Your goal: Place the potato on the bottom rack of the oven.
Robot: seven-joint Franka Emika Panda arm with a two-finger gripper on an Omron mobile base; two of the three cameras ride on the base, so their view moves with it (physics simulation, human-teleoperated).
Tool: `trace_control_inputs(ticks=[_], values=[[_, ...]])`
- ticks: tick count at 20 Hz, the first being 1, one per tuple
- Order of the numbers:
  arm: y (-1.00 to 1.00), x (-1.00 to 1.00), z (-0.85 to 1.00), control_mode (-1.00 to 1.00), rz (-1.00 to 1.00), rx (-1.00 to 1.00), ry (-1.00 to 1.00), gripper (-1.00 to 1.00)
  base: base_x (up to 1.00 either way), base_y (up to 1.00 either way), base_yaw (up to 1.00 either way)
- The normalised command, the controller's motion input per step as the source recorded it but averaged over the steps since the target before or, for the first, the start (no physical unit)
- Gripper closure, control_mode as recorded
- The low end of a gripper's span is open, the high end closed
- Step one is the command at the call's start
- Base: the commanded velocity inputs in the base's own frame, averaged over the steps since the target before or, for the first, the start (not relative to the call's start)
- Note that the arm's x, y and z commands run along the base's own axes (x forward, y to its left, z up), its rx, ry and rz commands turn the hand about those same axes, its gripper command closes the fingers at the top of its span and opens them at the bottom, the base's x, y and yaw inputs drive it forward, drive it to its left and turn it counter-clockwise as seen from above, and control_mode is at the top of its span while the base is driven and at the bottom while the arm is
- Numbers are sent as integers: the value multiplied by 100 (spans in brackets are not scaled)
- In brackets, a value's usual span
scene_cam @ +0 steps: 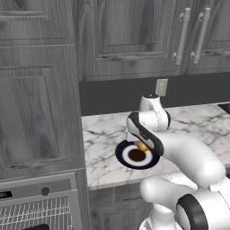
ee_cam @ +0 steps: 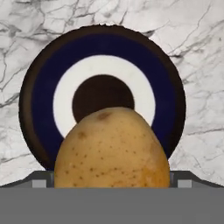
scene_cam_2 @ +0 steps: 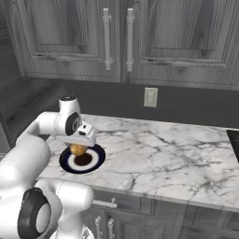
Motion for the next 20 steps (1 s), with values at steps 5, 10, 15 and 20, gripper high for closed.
trace_control_inputs(ticks=[5,10,15,20], values=[[42,-75,93,-100,0,-6,-1,100,0,0,0],[28,-91,37,-100,-4,-1,-3,100,0,0,0],[3,-48,0,-100,4,0,-7,100,0,0,0],[26,-45,4,-100,13,0,-12,100,0,0,0]])
